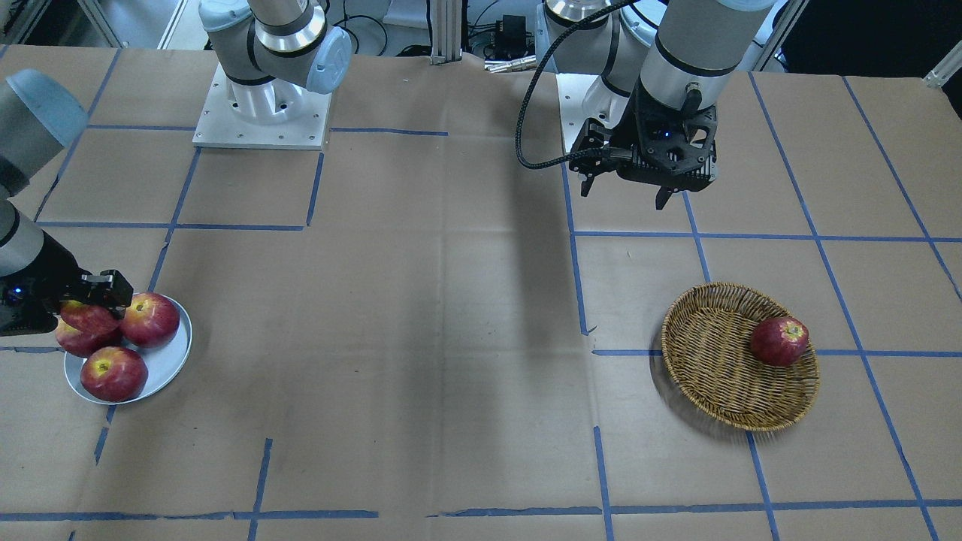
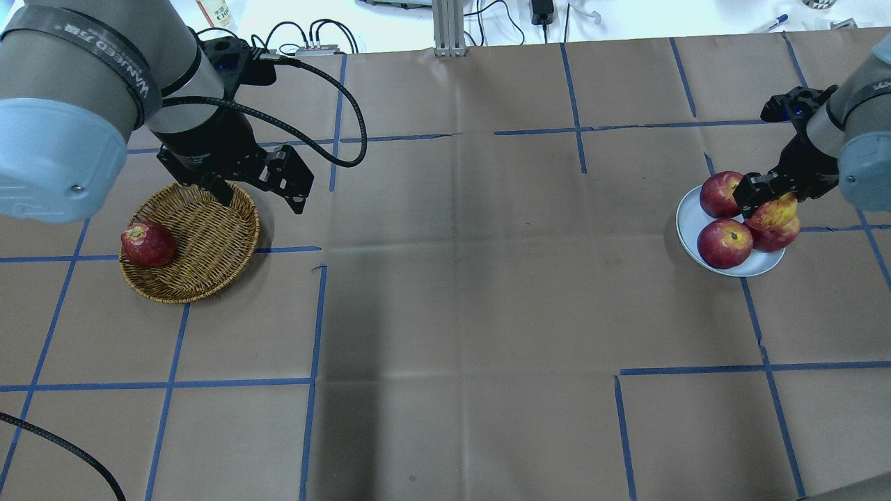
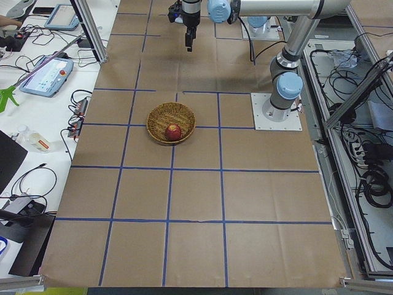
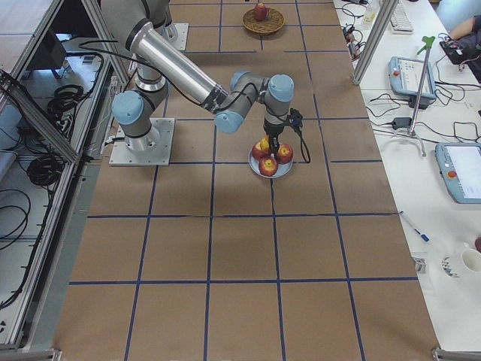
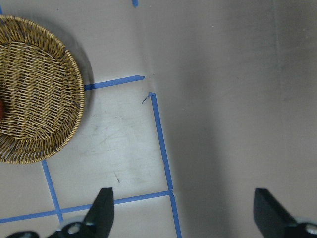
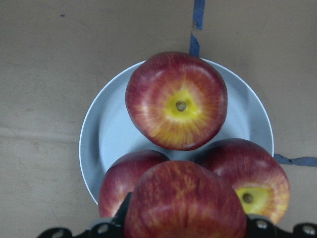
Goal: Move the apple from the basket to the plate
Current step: 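Lower the apple onto the plate and open the right gripper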
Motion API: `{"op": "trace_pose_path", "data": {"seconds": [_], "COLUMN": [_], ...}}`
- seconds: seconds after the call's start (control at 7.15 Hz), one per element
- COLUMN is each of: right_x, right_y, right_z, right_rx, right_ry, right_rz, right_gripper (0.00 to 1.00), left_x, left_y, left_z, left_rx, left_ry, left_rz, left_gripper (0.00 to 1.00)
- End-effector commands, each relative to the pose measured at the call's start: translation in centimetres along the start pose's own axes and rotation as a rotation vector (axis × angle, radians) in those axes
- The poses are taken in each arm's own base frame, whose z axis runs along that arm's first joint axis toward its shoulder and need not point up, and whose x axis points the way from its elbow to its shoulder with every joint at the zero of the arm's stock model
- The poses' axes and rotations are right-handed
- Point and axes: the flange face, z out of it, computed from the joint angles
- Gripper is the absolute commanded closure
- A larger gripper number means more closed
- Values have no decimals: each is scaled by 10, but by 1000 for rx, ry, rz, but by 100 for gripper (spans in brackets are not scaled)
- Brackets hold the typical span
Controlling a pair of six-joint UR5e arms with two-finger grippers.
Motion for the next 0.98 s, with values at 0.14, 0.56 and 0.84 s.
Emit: {"op": "trace_pose_path", "data": {"seconds": [0.14,0.56,0.84], "right_x": [2,4,8], "right_y": [-4,-6,-15], "right_z": [2,-4,-29], "right_rx": [8,13,15], "right_ry": [4,16,12], "right_rz": [-3,-6,-8], "right_gripper": [44,0,0], "left_x": [0,0,0], "left_y": [-2,-2,-2], "left_z": [3,3,2], "left_rx": [-5,-3,-2], "left_ry": [1,2,2], "left_rz": [0,2,2], "left_gripper": [1,1,1]}}
